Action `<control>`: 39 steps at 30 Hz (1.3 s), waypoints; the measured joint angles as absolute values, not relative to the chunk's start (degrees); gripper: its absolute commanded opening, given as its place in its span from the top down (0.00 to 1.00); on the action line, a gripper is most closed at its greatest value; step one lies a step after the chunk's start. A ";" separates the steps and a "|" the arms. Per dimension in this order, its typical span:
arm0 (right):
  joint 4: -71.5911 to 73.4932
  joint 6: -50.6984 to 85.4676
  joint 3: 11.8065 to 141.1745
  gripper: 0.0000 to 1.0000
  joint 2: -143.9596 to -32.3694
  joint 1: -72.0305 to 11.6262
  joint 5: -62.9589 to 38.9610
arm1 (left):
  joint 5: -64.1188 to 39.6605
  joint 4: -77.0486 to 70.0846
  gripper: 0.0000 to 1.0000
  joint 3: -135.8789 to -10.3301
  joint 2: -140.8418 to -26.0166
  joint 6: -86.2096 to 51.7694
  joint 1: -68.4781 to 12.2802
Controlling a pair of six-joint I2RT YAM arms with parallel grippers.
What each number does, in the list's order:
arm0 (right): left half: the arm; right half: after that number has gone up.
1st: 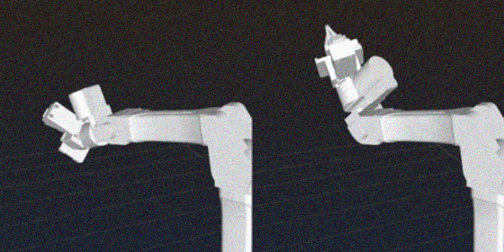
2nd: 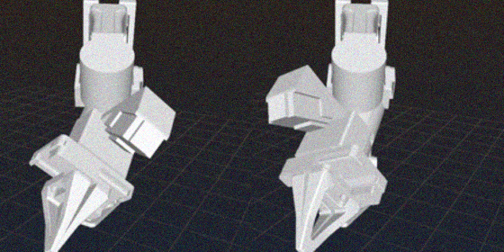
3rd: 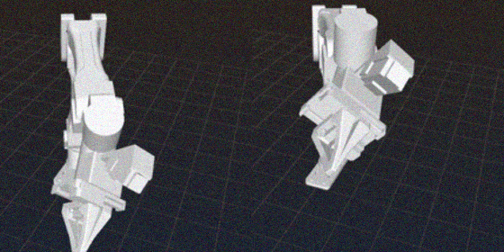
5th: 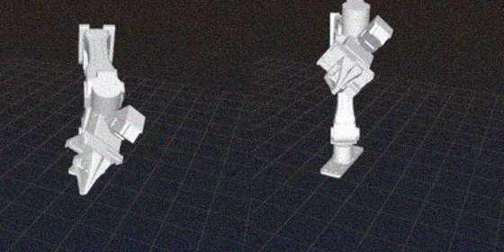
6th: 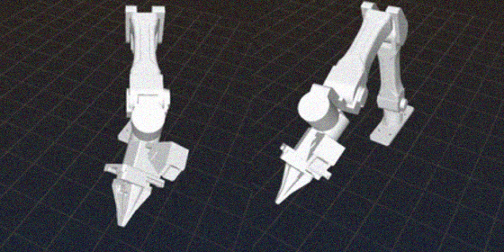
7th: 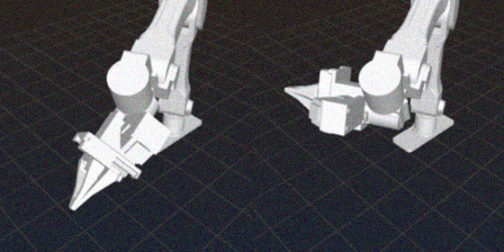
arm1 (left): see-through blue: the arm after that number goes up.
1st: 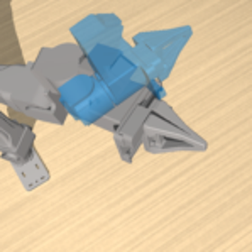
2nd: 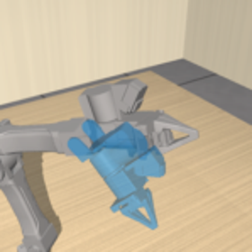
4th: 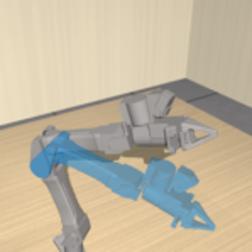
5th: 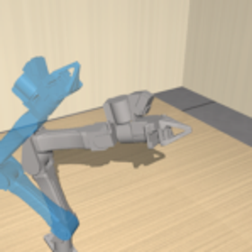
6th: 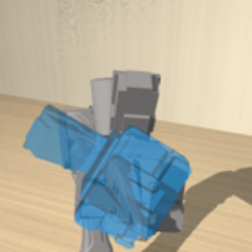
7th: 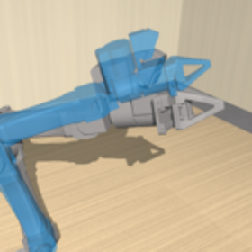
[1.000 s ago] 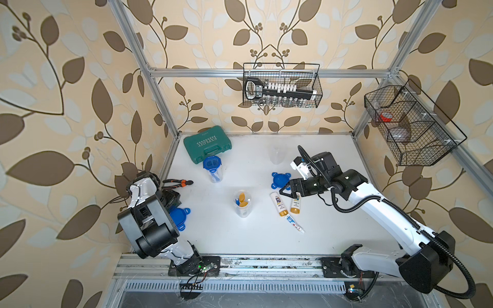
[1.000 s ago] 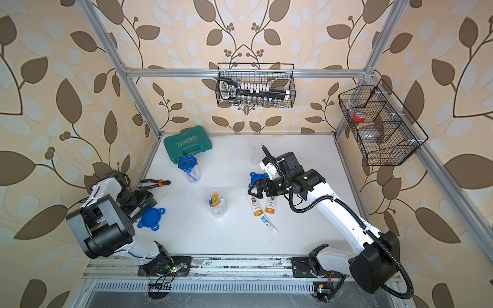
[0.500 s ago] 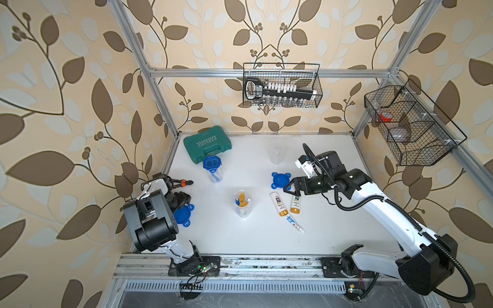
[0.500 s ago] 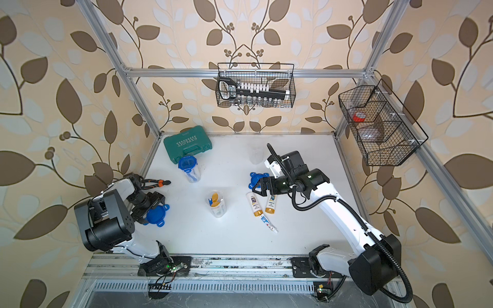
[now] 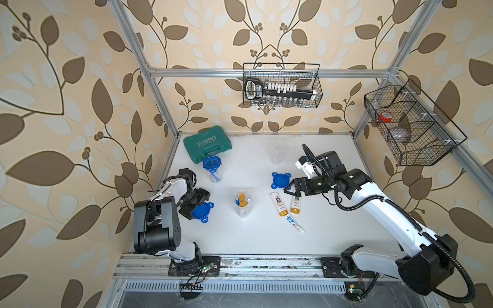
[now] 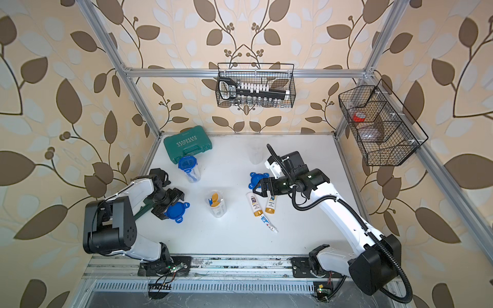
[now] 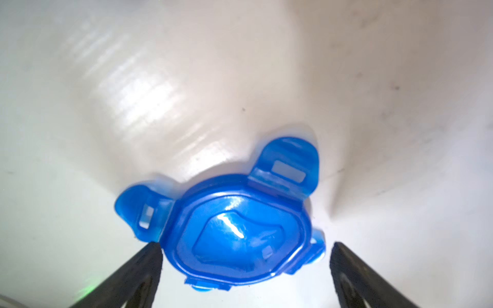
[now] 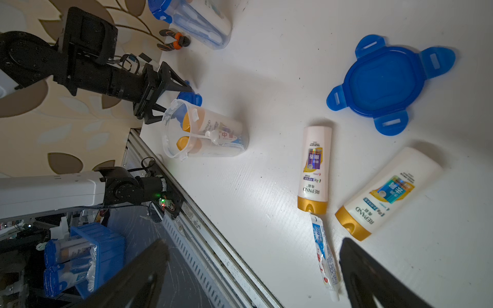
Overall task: Pack away toiletry kits
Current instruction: Adjust the lid at the center of the board.
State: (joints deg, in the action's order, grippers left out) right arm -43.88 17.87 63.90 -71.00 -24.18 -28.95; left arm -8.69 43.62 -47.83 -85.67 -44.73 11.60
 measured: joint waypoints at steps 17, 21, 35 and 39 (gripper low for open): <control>-42.89 18.17 62.83 0.00 -68.27 -22.87 -28.93 | -11.16 49.69 0.01 -57.47 -89.17 -16.40 11.66; -42.89 18.65 62.83 0.00 -68.23 -22.85 -28.95 | -10.81 50.35 0.01 -59.77 -89.91 -11.57 11.64; -42.83 19.07 62.98 0.00 -69.08 -22.85 -29.41 | -11.88 47.88 0.01 -54.26 -91.50 -17.52 15.49; -42.98 19.05 62.98 0.00 -69.01 -22.85 -29.41 | -13.26 45.21 0.01 -52.47 -91.50 -20.16 15.49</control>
State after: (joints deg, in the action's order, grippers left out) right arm -42.98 19.05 62.98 -69.01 -22.85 -29.41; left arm -13.26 45.21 -52.47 -91.50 -20.16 15.49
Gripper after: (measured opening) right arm 0.999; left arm 0.990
